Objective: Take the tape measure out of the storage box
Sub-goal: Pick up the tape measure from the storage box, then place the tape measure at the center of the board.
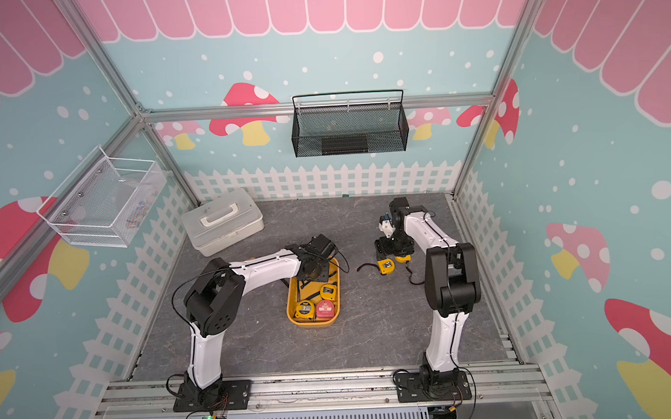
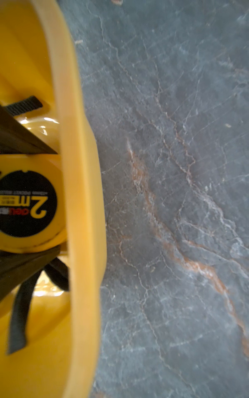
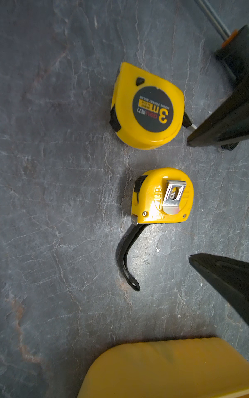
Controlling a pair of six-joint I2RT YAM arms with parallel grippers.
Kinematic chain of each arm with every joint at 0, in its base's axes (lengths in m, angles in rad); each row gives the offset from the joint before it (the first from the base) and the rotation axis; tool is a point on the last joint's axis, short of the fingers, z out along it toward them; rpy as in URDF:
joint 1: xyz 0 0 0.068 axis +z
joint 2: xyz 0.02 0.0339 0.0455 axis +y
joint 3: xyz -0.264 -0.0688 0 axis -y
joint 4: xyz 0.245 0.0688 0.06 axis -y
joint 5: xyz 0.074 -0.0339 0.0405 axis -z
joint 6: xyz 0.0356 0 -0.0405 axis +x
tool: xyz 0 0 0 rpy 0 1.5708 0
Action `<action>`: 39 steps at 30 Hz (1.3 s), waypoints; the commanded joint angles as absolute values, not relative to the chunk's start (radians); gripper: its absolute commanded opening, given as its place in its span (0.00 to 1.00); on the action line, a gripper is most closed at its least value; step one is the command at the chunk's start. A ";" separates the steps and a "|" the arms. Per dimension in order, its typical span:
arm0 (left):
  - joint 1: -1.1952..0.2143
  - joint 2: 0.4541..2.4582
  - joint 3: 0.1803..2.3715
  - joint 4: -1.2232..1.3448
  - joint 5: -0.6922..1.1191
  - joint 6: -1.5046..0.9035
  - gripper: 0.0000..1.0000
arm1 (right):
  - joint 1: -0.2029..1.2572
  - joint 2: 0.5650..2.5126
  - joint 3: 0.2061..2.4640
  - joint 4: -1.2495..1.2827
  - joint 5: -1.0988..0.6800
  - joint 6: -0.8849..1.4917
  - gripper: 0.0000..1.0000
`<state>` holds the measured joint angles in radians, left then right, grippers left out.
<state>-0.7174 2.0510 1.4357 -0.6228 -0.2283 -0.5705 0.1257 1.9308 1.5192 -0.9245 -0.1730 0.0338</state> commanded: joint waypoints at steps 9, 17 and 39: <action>-0.721 1.852 1.399 -0.618 -0.258 -0.516 0.54 | 0.132 1.948 1.528 -0.952 -0.163 0.029 0.79; -0.685 1.747 1.423 -0.629 -0.255 -0.471 0.53 | 0.132 1.954 1.529 -0.951 -0.172 0.034 0.79; -0.314 1.835 1.416 -0.649 -0.203 -0.323 0.54 | 0.144 1.976 1.541 -0.952 -0.175 0.058 0.79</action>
<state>-0.3260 1.7863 1.4063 -0.6567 -0.2241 -0.3458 0.1360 1.9583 1.5196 -0.9302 -0.1738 0.0460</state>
